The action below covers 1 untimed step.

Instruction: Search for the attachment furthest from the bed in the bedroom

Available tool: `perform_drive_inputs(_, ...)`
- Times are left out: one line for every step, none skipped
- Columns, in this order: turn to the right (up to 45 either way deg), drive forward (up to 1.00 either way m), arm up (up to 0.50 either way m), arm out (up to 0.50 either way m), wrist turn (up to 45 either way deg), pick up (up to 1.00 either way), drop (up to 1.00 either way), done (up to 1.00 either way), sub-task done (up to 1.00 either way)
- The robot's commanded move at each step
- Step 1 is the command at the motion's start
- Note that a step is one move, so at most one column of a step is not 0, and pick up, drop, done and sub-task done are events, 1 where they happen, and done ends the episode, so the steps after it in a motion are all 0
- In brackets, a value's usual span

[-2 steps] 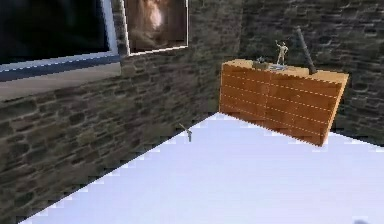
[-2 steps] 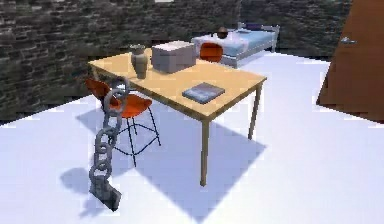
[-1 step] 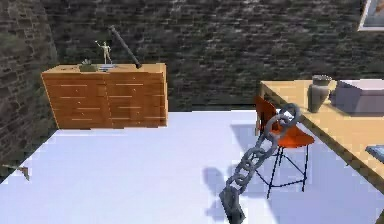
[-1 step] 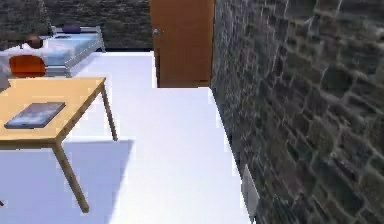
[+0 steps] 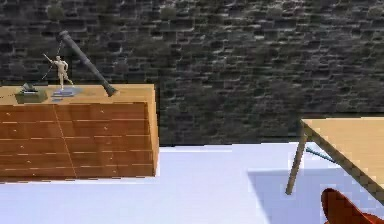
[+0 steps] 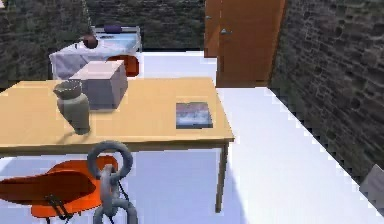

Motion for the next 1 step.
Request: perform_drive_inputs(0.0, 0.80, 0.00, 0.00, 0.0, 0.00, 0.00, 0.00, 0.00)
